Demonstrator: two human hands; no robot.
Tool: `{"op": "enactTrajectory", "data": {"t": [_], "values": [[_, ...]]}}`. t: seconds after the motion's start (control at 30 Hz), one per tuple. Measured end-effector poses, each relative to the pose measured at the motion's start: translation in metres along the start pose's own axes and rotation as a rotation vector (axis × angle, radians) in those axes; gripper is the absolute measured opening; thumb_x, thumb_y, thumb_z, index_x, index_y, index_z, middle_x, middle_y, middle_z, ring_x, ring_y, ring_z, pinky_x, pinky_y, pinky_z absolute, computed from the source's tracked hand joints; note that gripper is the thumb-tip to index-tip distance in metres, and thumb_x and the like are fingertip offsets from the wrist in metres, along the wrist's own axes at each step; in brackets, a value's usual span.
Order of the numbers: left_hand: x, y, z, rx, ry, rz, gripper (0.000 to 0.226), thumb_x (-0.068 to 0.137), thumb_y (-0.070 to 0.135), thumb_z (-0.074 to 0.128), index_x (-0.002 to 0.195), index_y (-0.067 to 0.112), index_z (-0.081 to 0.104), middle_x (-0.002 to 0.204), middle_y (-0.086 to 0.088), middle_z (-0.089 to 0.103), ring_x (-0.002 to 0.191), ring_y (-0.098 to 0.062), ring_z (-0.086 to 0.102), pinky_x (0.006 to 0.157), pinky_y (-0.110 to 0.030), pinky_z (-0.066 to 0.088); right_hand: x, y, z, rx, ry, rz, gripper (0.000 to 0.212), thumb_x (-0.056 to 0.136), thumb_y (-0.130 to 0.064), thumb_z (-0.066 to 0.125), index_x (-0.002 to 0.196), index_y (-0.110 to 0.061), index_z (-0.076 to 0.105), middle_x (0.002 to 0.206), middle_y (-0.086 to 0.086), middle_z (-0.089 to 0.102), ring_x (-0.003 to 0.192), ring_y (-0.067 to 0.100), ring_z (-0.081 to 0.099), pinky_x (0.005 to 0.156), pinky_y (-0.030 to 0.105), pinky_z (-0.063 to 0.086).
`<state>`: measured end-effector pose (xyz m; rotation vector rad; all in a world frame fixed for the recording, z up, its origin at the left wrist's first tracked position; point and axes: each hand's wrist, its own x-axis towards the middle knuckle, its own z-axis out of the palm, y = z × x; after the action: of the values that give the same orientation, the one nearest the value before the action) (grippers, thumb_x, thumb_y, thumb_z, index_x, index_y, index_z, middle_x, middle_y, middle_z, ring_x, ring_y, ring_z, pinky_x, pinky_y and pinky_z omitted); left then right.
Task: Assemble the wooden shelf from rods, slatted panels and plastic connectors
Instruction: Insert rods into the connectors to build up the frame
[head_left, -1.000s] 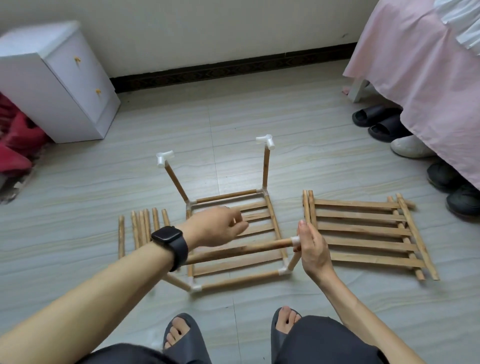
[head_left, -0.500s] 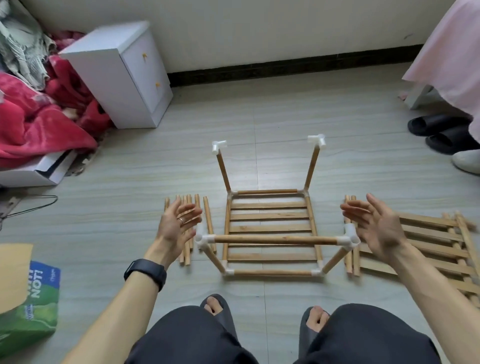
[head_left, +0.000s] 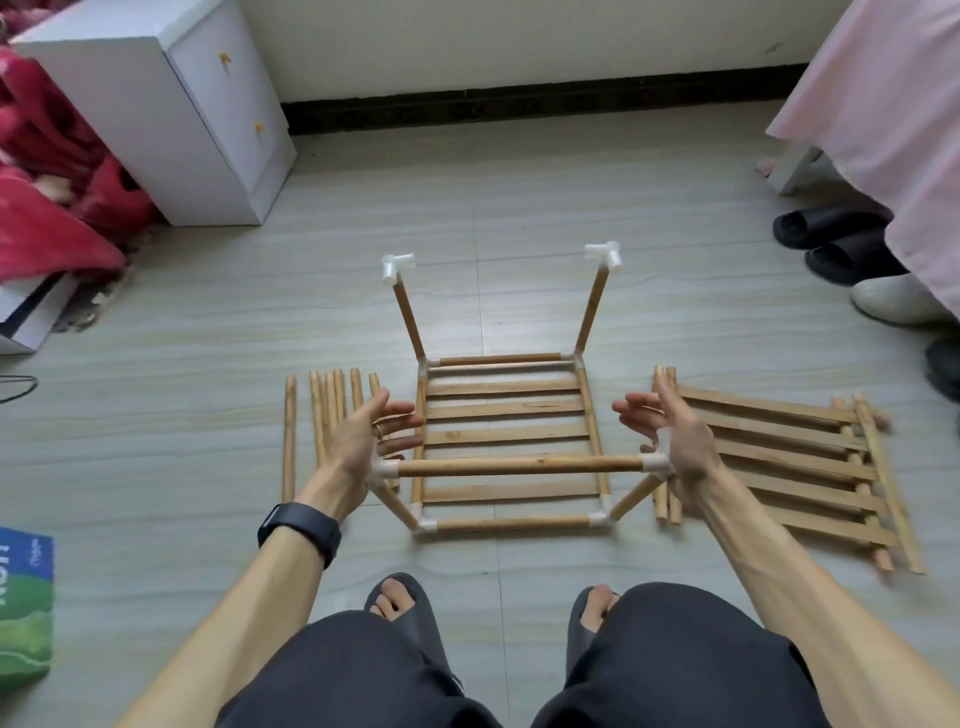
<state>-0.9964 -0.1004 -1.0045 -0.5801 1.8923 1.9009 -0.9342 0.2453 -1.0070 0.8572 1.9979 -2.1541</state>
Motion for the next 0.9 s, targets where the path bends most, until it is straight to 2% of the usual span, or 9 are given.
{"op": "enactTrajectory", "data": {"t": [0.1, 0.23, 0.33, 0.4, 0.53, 0.67, 0.77, 0.83, 0.9], "values": [[0.001, -0.002, 0.0, 0.058, -0.03, 0.002, 0.039, 0.102, 0.041, 0.051, 0.109, 0.008, 0.071, 0.102, -0.01, 0.078, 0.09, -0.031, 0.075, 0.081, -0.041, 0.055, 0.007, 0.003, -0.001, -0.048, -0.057, 0.02, 0.053, 0.105, -0.053, 0.035, 0.118, -0.011, 0.065, 0.118, 0.006, 0.074, 0.116, 0.022, 0.063, 0.09, 0.047, 0.039], [0.003, -0.001, -0.001, 0.13, -0.073, 0.012, 0.032, 0.102, 0.034, 0.055, 0.109, 0.007, 0.071, 0.085, -0.009, 0.077, 0.078, -0.025, 0.076, 0.072, -0.035, 0.057, 0.018, 0.002, -0.002, -0.109, -0.055, 0.0, 0.041, 0.107, -0.035, 0.043, 0.108, -0.004, 0.071, 0.101, 0.007, 0.078, 0.104, 0.027, 0.071, 0.077, 0.032, 0.049], [0.011, -0.003, -0.001, 0.223, -0.013, 0.003, 0.028, 0.102, 0.034, 0.056, 0.106, 0.013, 0.074, 0.055, 0.002, 0.06, 0.05, -0.01, 0.058, 0.061, -0.03, 0.047, 0.031, -0.002, -0.001, -0.199, -0.051, -0.023, 0.034, 0.106, -0.032, 0.049, 0.103, -0.006, 0.071, 0.101, 0.01, 0.077, 0.096, 0.03, 0.073, 0.078, 0.033, 0.054], [0.015, -0.001, 0.004, 0.243, 0.034, -0.005, 0.027, 0.102, 0.034, 0.056, 0.104, 0.015, 0.075, 0.05, 0.007, 0.05, 0.048, -0.009, 0.046, 0.053, -0.027, 0.04, 0.041, -0.007, 0.001, -0.359, 0.019, -0.074, 0.032, 0.104, -0.038, 0.051, 0.098, -0.012, 0.069, 0.103, 0.01, 0.075, 0.091, 0.026, 0.072, 0.077, 0.037, 0.055], [0.014, 0.002, 0.023, 0.31, 0.076, 0.054, 0.031, 0.105, 0.041, 0.047, 0.101, 0.021, 0.07, 0.068, 0.003, 0.066, 0.068, -0.014, 0.06, 0.061, -0.027, 0.045, 0.056, -0.026, 0.004, -0.741, 0.499, -0.351, 0.036, 0.1, -0.049, 0.047, 0.114, -0.017, 0.057, 0.118, 0.009, 0.062, 0.109, 0.028, 0.054, 0.088, 0.042, 0.044], [0.008, 0.005, 0.024, 0.554, -0.182, 0.124, 0.036, 0.105, 0.052, 0.038, 0.111, 0.028, 0.064, 0.105, 0.003, 0.068, 0.095, -0.01, 0.064, 0.076, -0.023, 0.05, 0.036, -0.027, 0.019, -0.627, 0.651, -0.549, 0.049, 0.092, -0.041, 0.066, 0.128, -0.012, 0.049, 0.138, 0.014, 0.044, 0.124, 0.032, 0.041, 0.099, 0.048, 0.037], [0.019, 0.023, 0.012, 0.806, -0.185, 0.257, 0.027, 0.101, 0.057, 0.041, 0.111, 0.037, 0.057, 0.124, 0.007, 0.062, 0.104, 0.0, 0.057, 0.084, -0.02, 0.047, -0.009, 0.005, 0.042, -0.522, 0.547, -0.694, 0.053, 0.088, -0.052, 0.064, 0.127, -0.021, 0.046, 0.114, -0.002, 0.052, 0.102, 0.006, 0.047, 0.09, 0.026, 0.041], [0.036, 0.044, 0.003, 0.96, -0.025, 0.348, 0.03, 0.1, 0.051, 0.05, 0.125, 0.034, 0.054, 0.138, 0.001, 0.052, 0.123, -0.013, 0.052, 0.099, -0.031, 0.046, -0.04, 0.027, 0.06, -0.514, 0.268, -0.63, 0.052, 0.091, -0.064, 0.056, 0.133, -0.036, 0.041, 0.082, -0.01, 0.055, 0.081, 0.001, 0.057, 0.066, 0.017, 0.047], [0.051, 0.069, -0.002, 1.103, 0.128, 0.397, 0.044, 0.099, 0.044, 0.055, 0.14, 0.028, 0.047, 0.15, -0.006, 0.04, 0.139, -0.024, 0.039, 0.109, -0.043, 0.04, -0.058, 0.042, 0.079, -0.598, 0.007, -0.484, 0.062, 0.086, -0.08, 0.042, 0.142, -0.059, 0.025, 0.074, -0.009, 0.063, 0.069, 0.004, 0.064, 0.058, 0.018, 0.048]]}}
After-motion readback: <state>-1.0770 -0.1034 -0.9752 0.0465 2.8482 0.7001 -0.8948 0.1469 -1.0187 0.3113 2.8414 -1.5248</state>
